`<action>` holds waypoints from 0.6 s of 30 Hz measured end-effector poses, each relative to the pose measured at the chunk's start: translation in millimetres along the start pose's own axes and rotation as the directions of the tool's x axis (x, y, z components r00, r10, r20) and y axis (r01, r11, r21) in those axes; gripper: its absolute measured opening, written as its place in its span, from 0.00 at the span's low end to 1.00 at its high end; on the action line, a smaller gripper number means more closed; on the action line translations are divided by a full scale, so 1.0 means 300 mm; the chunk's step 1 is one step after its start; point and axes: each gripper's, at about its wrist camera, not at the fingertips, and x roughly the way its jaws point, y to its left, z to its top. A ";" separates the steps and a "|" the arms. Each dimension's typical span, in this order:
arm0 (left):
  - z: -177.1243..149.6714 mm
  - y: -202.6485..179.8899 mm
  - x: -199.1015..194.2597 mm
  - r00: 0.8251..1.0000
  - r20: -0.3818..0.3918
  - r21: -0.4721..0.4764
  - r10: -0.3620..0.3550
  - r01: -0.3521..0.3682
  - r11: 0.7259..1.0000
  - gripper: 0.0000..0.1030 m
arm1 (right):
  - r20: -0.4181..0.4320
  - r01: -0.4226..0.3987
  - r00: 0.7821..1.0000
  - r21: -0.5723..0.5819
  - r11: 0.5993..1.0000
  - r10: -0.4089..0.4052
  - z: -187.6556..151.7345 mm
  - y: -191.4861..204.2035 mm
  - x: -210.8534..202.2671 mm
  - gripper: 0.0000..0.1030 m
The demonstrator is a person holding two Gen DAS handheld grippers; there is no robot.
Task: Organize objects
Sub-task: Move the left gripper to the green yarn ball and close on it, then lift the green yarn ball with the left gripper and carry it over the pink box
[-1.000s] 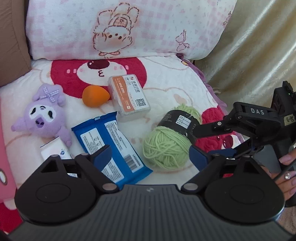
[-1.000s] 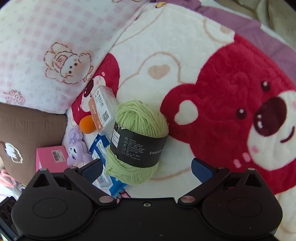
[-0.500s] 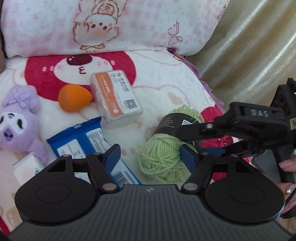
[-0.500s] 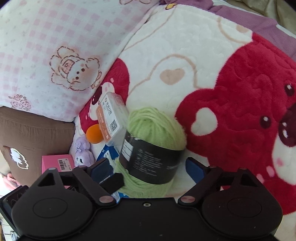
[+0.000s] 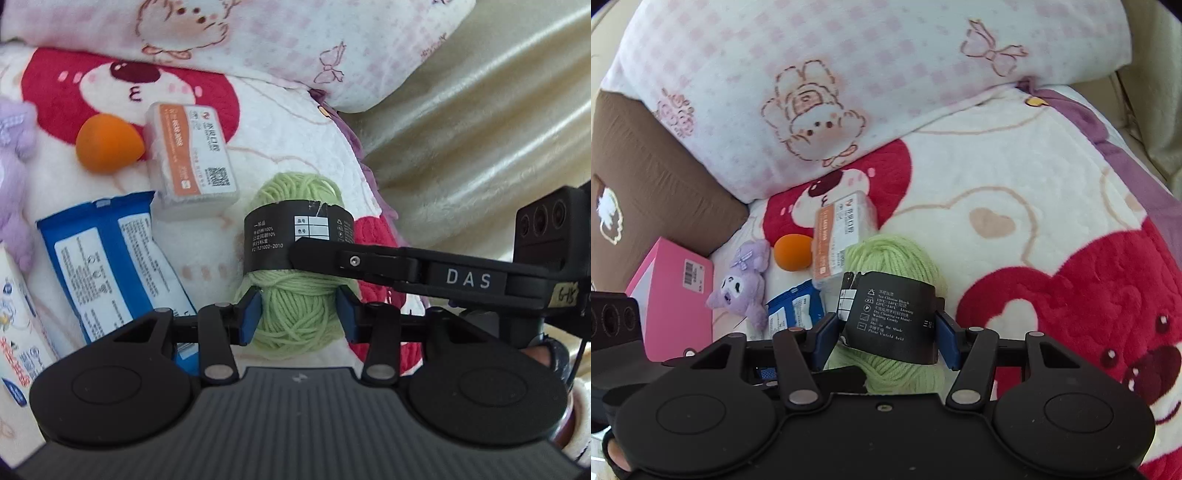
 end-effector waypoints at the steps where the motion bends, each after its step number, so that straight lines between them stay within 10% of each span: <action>1: -0.002 0.005 -0.003 1.000 0.006 -0.005 0.001 -0.001 1.000 0.41 | 0.000 0.001 1.000 -0.011 1.000 -0.001 0.000 0.009 0.003 0.60; 12: -0.027 0.063 0.038 0.999 0.042 -0.062 0.027 -0.024 0.998 0.47 | -0.106 0.070 0.993 0.120 0.990 -0.058 -0.007 -0.064 0.016 0.77; 18: -0.057 0.010 0.048 0.995 0.070 0.027 0.075 -0.077 0.997 0.36 | -0.166 -0.021 0.984 0.269 0.963 0.068 -0.045 -0.113 0.075 0.70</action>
